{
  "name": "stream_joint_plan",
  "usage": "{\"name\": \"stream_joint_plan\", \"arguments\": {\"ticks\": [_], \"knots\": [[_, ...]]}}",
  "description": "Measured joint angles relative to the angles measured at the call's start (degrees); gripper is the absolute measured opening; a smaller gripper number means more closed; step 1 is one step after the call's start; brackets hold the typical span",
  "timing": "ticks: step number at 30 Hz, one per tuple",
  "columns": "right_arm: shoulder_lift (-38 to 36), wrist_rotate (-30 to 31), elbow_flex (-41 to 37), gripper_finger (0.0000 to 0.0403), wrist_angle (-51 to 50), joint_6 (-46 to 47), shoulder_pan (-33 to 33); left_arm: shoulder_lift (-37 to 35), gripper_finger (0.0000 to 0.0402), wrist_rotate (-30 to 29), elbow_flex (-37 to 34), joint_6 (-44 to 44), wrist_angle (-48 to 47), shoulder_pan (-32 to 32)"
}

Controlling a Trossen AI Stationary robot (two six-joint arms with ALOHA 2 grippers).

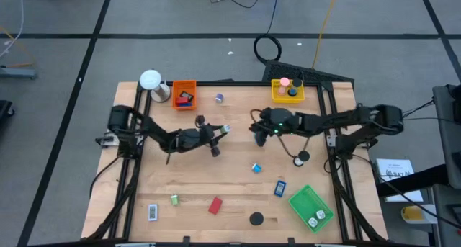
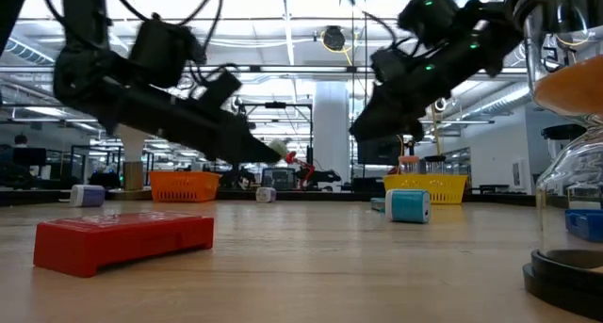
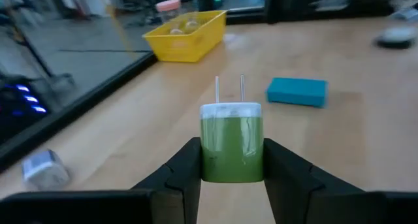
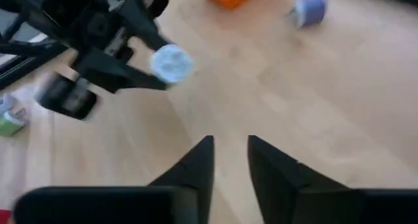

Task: Pick & Place Office items
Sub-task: Put the top green charger adapter into the green bin

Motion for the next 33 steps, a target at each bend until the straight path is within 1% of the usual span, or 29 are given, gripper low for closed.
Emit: {"name": "stream_joint_plan", "arguments": {"ticks": [2,5,7,11,14,16,18,20,23,25,28,31,33], "knots": [[2.2,-1.4,2.3,0.0123,-0.5,2.5,-0.2,2.6,0.013,-2.8,2.5,2.0,0.2,-0.2],[3.8,-2.2,4.7,0.0162,-2.6,5.4,-0.6,5.9,0.013,-4.9,5.2,4.3,1.7,-0.2],[4.4,-3.2,5.5,0.0186,-2.5,7.6,-1.2,7.5,0.013,-5.1,6.7,5.0,2.5,-0.4],[4.7,-4.3,5.9,0.0224,-2.2,11.9,-1.9,7.7,0.013,-6.5,7.4,6.4,2.5,-1.5],[4.8,-4.2,5.8,0.0244,-2.2,14.3,-2.5,7.7,0.013,-8.6,8.0,7.8,2.6,-2.4],[5.5,-4.3,5.8,0.0252,0.8,15.4,-2.8,7.7,0.013,-8.9,8.6,8.1,2.7,-2.8],[6.7,-6.8,5.9,0.0256,3.5,16.8,-2.8,7.7,0.013,-8.9,9.1,8.3,2.5,-2.8],[7.2,-8.7,5.7,0.0258,4.5,17.9,-2.8,7.7,0.013,-9.1,9.3,8.7,2.3,-2.8],[10.7,-8.8,7.1,0.0257,5.8,18.3,-2.8,7.7,0.013,-9.2,9.6,8.8,2.4,-2.8],[12.6,-10.1,7.6,0.0255,5.0,18.9,-2.9,7.7,0.013,-9.2,9.7,8.9,2.1,-2.8],[16.9,-11.8,11.6,0.0254,7.4,18.8,-2.8,7.7,0.013,-9.3,9.7,8.9,2.2,-2.8],[20.9,-12.2,14.8,0.0253,6.0,18.8,-2.8,7.7,0.013,-9.3,9.7,8.9,2.1,-2.8],[23.0,-13.9,16.7,0.0249,5.4,18.4,-2.9,7.7,0.013,-9.3,9.7,8.9,1.7,-2.9]]}}
